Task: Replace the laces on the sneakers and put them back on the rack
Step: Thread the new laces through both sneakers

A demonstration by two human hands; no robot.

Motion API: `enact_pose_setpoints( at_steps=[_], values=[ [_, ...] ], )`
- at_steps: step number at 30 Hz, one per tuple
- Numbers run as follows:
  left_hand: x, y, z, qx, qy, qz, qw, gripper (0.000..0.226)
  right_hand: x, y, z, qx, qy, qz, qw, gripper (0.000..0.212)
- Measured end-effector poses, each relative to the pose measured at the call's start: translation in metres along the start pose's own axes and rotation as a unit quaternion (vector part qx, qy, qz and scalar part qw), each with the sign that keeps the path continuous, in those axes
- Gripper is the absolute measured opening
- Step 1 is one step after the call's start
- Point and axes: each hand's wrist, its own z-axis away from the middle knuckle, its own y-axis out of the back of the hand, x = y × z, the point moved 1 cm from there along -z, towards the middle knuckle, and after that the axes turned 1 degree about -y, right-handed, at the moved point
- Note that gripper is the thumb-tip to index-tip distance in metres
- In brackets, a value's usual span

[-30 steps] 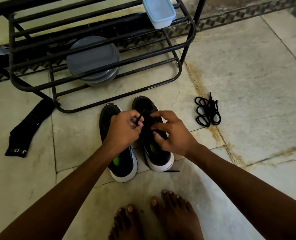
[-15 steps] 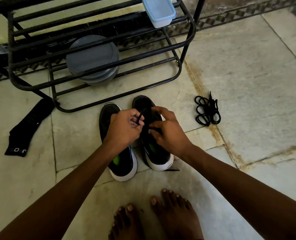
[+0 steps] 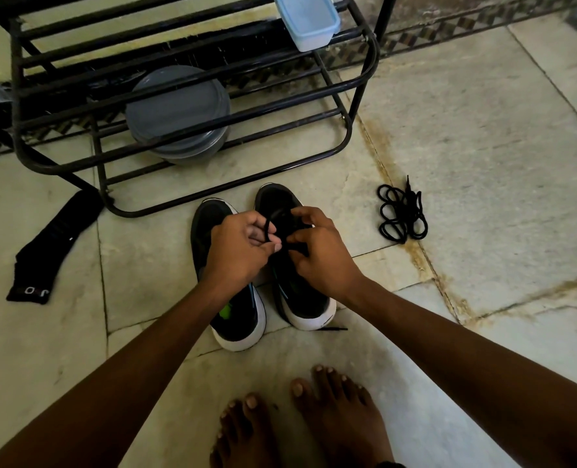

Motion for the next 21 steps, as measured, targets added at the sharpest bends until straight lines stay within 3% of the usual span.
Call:
enact_pose_setpoints(
  at_steps=[11,16,21],
  values=[
    [0.001,-0.005,0.02,0.035,0.006,0.043,0.998,0.02,0.003,-0.003,-0.005,0.027,-0.02,0.014,0.999,0.007],
    [0.002,-0.006,0.026,-0.019,-0.012,0.01,1.0,0.047,0.006,-0.003,-0.001,0.049,0.044,0.014,0.998,0.003],
    [0.003,-0.006,0.025,-0.018,-0.018,-0.005,1.0,0.042,0.002,0.009,0.001,0.052,0.143,0.043,0.987,0.017]
  ],
)
